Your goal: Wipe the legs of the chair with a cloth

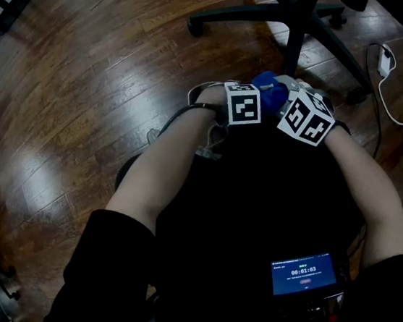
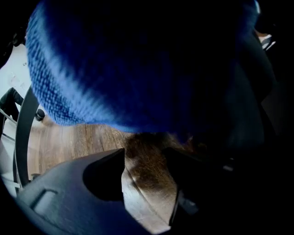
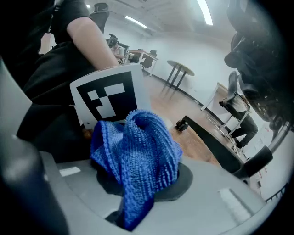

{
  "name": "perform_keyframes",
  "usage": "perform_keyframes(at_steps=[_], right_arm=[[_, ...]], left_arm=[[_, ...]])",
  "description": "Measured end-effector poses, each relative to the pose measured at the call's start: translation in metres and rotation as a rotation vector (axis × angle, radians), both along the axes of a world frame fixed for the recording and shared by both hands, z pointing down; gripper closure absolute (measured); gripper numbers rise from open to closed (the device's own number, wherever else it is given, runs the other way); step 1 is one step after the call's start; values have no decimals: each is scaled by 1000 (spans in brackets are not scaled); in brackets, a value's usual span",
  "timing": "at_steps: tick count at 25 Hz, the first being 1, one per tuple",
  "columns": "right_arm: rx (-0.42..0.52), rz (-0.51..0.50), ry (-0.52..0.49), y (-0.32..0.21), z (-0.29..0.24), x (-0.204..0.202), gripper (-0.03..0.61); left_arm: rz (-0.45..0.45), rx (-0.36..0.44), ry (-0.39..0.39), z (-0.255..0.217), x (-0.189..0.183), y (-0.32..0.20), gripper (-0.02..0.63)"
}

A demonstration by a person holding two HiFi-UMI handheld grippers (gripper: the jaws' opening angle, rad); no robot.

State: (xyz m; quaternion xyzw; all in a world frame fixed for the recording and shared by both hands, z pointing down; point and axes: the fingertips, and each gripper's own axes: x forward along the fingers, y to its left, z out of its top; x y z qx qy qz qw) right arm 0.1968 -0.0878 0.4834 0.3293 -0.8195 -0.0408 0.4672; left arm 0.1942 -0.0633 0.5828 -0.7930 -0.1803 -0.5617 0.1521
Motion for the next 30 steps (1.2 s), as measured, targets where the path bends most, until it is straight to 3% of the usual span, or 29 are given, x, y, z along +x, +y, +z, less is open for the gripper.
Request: perform_keyframes(at_steps=[4, 11, 15, 19, 25, 30], right_arm=[[23, 24, -11, -17, -3, 16, 494], [155, 263, -63, -103, -39, 97, 494], [225, 355, 33, -144, -55, 132, 492], [264, 420, 101, -164, -63, 148, 494], [246, 408, 109, -151, -57, 137, 497], [187, 287, 140, -110, -36, 98, 497]], left_arm=[[7, -3, -15, -1, 0, 1, 327], [-31, -36, -72, 1, -8, -1, 327], [-24, -75, -57, 1, -2, -1, 327], [-43, -71, -100, 1, -8, -2, 327], [-57, -37, -117, 2, -6, -5, 327], [-84, -12, -133, 2, -13, -8, 327]])
